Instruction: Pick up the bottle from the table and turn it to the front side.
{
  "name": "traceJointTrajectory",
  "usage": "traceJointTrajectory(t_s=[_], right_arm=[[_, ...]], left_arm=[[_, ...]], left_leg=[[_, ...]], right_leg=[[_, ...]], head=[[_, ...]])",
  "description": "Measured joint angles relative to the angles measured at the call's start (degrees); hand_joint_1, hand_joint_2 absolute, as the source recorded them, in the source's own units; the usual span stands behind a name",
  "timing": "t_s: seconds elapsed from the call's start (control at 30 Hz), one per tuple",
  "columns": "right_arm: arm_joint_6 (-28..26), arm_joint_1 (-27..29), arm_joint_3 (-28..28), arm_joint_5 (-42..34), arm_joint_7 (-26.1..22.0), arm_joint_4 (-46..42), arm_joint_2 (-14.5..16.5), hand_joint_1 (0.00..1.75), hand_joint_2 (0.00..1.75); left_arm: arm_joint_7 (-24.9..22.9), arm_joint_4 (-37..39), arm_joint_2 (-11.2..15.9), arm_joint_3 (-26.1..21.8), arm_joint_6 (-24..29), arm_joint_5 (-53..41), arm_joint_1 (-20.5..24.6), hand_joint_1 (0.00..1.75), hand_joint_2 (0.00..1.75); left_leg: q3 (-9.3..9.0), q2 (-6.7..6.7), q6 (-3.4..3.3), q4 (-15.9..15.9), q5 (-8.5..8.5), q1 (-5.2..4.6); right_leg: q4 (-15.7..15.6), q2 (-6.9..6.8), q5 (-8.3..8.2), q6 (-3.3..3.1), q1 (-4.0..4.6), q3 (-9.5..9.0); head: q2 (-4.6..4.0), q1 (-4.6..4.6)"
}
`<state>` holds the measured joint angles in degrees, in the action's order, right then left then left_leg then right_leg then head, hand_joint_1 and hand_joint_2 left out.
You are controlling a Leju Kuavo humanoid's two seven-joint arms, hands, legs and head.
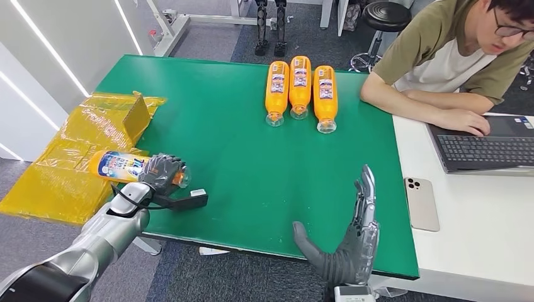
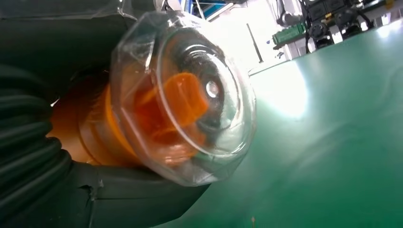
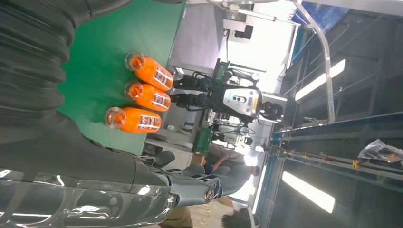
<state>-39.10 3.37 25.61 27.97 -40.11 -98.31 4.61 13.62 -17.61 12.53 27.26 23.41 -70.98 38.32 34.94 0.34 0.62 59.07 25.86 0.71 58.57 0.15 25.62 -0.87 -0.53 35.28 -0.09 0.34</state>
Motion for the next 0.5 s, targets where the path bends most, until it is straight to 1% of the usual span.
traceJointTrajectory(t_s=[0.13,0.3,0.4,0.5], right_arm=[[-0.01,0.32,0.00,-0.02,0.00,-0.14,-0.08,0.00,1.75],[0.00,1.09,-0.02,-0.54,-0.01,-0.75,-0.48,0.00,1.75],[0.00,1.57,0.00,-1.23,0.00,-0.98,-0.81,0.00,1.75],[-0.01,2.05,0.00,-1.74,0.00,-1.21,-1.13,0.00,1.75]], left_arm=[[0.13,0.33,-0.37,-0.02,-1.78,0.91,-0.02,0.00,1.75],[1.66,0.37,-0.56,-0.64,-4.38,3.22,0.34,0.00,1.75],[3.44,0.37,-0.65,-1.64,-4.66,5.13,0.46,0.00,1.75],[5.50,0.37,-0.75,-2.91,-3.86,7.47,0.19,0.00,1.75]], left_leg=[[0.00,-0.01,0.00,0.00,0.00,0.00],[-0.02,0.00,0.01,0.00,0.01,0.00],[-0.03,-0.01,0.01,0.00,0.01,0.00],[-0.03,-0.01,0.01,0.00,0.01,0.00]], right_leg=[[0.00,-0.01,0.00,0.00,0.00,0.00],[0.00,-0.02,0.00,0.00,0.00,-0.02],[0.00,-0.03,0.00,0.00,0.00,-0.03],[0.01,-0.02,0.00,0.00,0.00,-0.03]], head=[[0.00,0.01],[0.00,0.00],[0.00,0.01],[0.00,0.00]])
